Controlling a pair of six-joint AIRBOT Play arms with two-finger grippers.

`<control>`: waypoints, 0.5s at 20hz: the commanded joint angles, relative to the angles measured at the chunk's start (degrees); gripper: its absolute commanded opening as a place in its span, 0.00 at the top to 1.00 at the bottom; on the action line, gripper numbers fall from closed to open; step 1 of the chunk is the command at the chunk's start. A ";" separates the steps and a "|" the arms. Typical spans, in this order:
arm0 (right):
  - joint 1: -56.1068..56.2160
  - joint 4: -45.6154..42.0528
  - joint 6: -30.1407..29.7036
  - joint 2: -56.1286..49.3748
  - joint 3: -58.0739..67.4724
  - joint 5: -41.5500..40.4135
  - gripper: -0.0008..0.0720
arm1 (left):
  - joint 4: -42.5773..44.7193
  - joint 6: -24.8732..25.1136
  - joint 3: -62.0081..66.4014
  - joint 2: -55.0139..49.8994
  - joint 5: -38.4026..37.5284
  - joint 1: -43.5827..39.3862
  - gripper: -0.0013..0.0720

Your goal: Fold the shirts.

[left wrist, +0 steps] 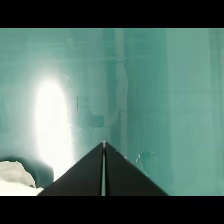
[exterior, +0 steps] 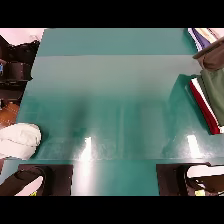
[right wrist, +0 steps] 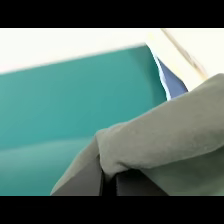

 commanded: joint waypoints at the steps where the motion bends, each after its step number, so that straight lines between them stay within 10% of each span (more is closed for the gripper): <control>1: -3.48 -5.33 3.69 4.35 -5.22 6.01 0.97 | -0.09 0.83 -0.02 -0.02 -0.11 0.02 0.94; 10: -13.09 -28.76 22.34 15.85 -24.92 18.99 0.96 | -0.04 2.58 -0.02 -0.02 0.13 0.02 0.94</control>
